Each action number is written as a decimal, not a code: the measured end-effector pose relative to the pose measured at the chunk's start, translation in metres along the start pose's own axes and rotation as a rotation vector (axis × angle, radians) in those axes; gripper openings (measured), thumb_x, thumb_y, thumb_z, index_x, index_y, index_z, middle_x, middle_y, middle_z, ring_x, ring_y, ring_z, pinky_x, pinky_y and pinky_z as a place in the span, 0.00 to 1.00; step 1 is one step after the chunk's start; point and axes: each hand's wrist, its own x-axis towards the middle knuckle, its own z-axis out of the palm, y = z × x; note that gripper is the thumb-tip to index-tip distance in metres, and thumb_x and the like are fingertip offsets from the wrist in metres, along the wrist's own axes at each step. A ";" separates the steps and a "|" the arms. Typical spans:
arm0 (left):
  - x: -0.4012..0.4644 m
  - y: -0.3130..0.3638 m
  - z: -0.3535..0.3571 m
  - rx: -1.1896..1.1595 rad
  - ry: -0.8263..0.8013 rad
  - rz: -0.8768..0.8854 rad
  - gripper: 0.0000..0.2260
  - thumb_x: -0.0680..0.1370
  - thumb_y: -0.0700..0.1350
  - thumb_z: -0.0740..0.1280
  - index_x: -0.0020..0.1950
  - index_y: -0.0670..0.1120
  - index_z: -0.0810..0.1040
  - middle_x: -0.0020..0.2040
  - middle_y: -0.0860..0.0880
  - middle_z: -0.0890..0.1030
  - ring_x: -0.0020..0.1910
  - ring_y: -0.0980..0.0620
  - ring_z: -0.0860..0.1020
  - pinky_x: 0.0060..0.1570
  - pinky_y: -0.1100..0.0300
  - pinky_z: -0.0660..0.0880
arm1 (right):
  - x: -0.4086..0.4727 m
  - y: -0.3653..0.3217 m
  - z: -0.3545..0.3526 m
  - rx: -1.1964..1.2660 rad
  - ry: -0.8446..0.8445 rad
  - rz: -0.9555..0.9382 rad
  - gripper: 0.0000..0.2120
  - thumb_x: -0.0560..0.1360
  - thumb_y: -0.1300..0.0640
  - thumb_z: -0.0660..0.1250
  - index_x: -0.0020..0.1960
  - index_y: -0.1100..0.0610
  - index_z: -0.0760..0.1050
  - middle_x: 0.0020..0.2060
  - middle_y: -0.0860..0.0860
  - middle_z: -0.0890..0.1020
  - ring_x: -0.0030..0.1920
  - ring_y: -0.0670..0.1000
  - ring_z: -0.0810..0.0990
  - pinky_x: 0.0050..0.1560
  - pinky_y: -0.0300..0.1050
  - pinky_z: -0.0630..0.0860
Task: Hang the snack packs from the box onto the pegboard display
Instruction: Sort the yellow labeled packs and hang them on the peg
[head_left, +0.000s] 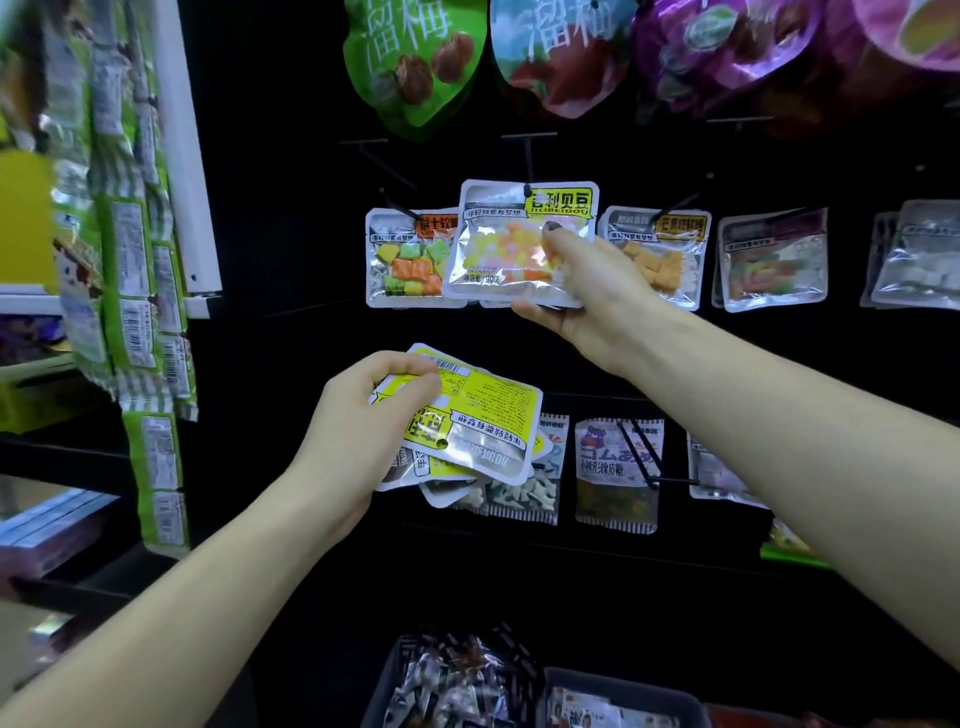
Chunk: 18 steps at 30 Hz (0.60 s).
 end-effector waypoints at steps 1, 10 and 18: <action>-0.001 0.001 0.000 0.000 -0.003 0.004 0.02 0.77 0.48 0.75 0.48 0.55 0.86 0.56 0.49 0.86 0.59 0.40 0.83 0.65 0.33 0.76 | 0.000 0.000 0.000 -0.012 0.008 0.004 0.08 0.83 0.52 0.66 0.58 0.54 0.72 0.67 0.55 0.77 0.54 0.56 0.83 0.37 0.45 0.83; 0.006 0.009 0.004 0.010 -0.030 0.058 0.06 0.79 0.45 0.73 0.45 0.55 0.86 0.51 0.51 0.86 0.55 0.42 0.84 0.64 0.37 0.78 | 0.041 0.010 0.002 -0.028 0.165 0.051 0.24 0.82 0.54 0.69 0.75 0.59 0.69 0.73 0.54 0.68 0.52 0.55 0.78 0.39 0.48 0.85; 0.014 0.010 0.004 0.001 -0.056 0.078 0.03 0.79 0.46 0.74 0.47 0.54 0.86 0.52 0.47 0.86 0.53 0.40 0.85 0.60 0.35 0.80 | 0.080 0.023 -0.005 -0.066 0.253 0.045 0.23 0.82 0.52 0.68 0.72 0.62 0.70 0.70 0.56 0.72 0.43 0.53 0.80 0.37 0.46 0.85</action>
